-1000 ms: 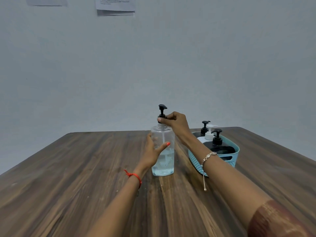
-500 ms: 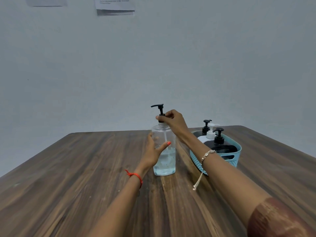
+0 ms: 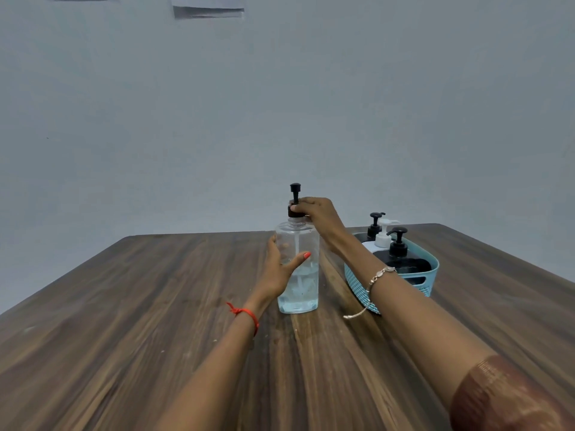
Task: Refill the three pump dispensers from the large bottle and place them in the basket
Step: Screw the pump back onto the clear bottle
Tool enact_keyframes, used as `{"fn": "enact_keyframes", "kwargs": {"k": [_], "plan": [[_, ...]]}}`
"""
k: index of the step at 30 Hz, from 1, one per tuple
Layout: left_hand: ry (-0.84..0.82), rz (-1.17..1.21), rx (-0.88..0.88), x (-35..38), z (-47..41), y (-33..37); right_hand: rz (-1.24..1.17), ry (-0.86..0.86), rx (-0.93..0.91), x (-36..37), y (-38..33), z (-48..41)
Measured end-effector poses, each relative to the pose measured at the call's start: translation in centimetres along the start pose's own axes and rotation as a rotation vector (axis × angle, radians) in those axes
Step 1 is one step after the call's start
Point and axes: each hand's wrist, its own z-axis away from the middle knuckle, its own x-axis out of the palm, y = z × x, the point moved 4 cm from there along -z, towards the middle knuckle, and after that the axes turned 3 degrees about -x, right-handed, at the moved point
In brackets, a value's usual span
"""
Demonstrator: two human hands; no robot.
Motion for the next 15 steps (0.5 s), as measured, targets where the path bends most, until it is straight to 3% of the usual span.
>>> {"fn": "enact_keyframes", "kwargs": {"k": [6,12,15], "plan": [[0.015,0.011,0.003,-0.02,0.02,-0.18,0.112,0.106,-0.028,0.05,0.47,0.09],[0.023,0.001,0.001,0.04,-0.20,-0.36,-0.035,-0.068,0.021,-0.21,0.01,-0.31],[0.024,-0.002,0.010,0.08,-0.01,-0.33,0.017,0.014,0.002,-0.14,0.11,-0.11]]}}
